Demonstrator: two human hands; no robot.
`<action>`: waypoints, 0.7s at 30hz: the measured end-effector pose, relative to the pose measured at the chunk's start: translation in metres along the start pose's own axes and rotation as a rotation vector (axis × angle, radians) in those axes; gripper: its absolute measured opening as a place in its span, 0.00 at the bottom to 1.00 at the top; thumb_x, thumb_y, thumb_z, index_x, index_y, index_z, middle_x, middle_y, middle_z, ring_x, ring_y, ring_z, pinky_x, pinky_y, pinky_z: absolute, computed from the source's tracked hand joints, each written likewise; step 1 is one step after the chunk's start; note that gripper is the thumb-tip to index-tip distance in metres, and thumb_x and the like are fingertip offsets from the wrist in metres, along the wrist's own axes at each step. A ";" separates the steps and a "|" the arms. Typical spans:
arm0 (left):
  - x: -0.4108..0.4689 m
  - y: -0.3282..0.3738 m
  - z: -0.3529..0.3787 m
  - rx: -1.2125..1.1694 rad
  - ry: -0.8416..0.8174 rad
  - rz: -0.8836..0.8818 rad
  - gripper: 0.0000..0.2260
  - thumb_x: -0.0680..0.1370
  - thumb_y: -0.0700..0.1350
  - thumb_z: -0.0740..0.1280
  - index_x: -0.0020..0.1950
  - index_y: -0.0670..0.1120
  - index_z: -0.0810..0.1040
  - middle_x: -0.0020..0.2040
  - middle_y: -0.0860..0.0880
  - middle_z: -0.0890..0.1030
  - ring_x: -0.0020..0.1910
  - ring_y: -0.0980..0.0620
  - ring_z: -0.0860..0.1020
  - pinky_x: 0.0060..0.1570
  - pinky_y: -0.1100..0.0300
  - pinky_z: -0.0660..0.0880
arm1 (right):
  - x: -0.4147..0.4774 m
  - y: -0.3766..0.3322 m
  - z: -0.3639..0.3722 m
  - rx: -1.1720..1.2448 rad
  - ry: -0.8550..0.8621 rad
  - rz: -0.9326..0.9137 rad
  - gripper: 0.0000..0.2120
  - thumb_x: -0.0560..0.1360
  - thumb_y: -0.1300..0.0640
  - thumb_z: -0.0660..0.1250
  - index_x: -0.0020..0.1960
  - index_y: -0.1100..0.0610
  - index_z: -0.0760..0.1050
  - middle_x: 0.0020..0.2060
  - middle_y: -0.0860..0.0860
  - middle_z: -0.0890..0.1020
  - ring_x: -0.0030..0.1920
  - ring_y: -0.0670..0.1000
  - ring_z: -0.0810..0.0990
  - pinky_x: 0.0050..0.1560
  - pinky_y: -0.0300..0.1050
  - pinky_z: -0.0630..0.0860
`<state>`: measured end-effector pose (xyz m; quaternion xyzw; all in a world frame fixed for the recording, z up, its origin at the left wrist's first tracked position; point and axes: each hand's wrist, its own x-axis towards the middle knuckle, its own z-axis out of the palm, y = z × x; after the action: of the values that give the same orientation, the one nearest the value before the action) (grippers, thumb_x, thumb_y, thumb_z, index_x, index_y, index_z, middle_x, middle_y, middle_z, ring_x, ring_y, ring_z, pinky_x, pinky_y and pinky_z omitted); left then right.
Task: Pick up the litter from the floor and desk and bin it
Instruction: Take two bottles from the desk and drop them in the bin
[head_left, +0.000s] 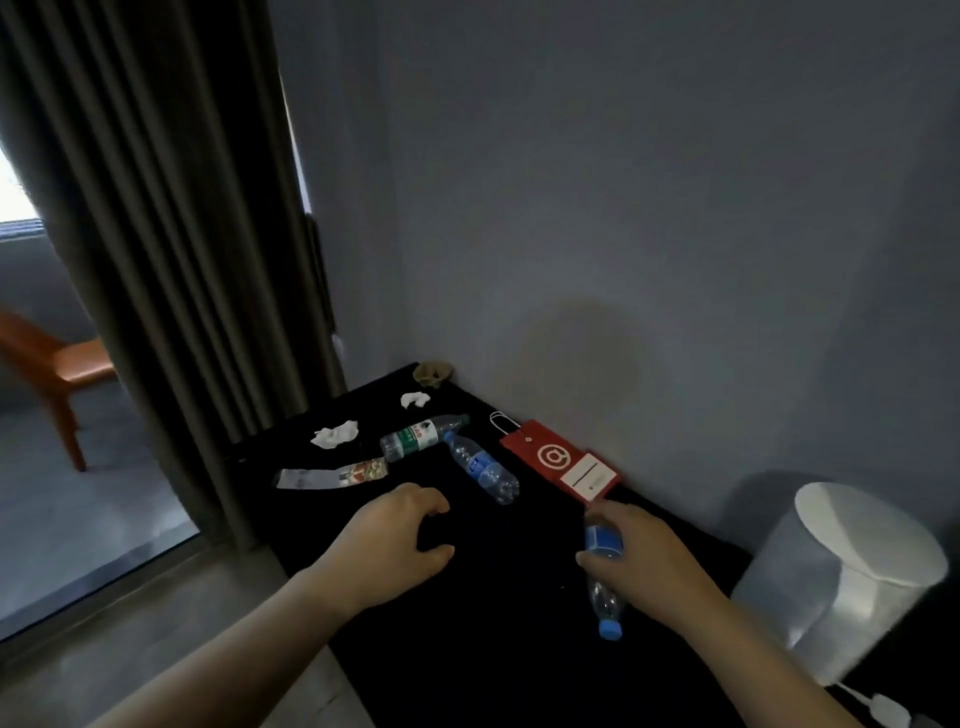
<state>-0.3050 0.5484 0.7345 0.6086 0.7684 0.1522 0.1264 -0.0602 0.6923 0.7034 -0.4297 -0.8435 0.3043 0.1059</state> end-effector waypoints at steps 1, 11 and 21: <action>0.015 -0.007 0.002 -0.005 -0.030 0.009 0.21 0.74 0.56 0.69 0.65 0.53 0.73 0.57 0.56 0.74 0.54 0.60 0.75 0.53 0.68 0.72 | 0.009 0.004 0.003 0.013 0.000 0.029 0.25 0.72 0.49 0.71 0.67 0.50 0.70 0.62 0.48 0.75 0.58 0.45 0.75 0.60 0.40 0.73; 0.185 -0.096 0.040 0.014 -0.244 0.127 0.20 0.75 0.54 0.68 0.65 0.52 0.72 0.60 0.53 0.74 0.55 0.57 0.75 0.56 0.64 0.73 | 0.113 0.034 0.054 0.050 0.026 0.445 0.24 0.72 0.54 0.71 0.67 0.53 0.70 0.55 0.52 0.75 0.51 0.49 0.78 0.54 0.45 0.78; 0.320 -0.152 0.115 0.056 -0.390 0.308 0.27 0.72 0.50 0.71 0.68 0.49 0.68 0.65 0.50 0.71 0.63 0.54 0.70 0.62 0.62 0.68 | 0.190 0.074 0.114 0.011 0.099 0.876 0.38 0.71 0.51 0.73 0.75 0.52 0.57 0.70 0.54 0.65 0.66 0.54 0.71 0.65 0.50 0.72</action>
<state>-0.4702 0.8365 0.5670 0.7397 0.6315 0.0277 0.2307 -0.1768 0.8275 0.5527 -0.7603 -0.5739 0.3041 0.0093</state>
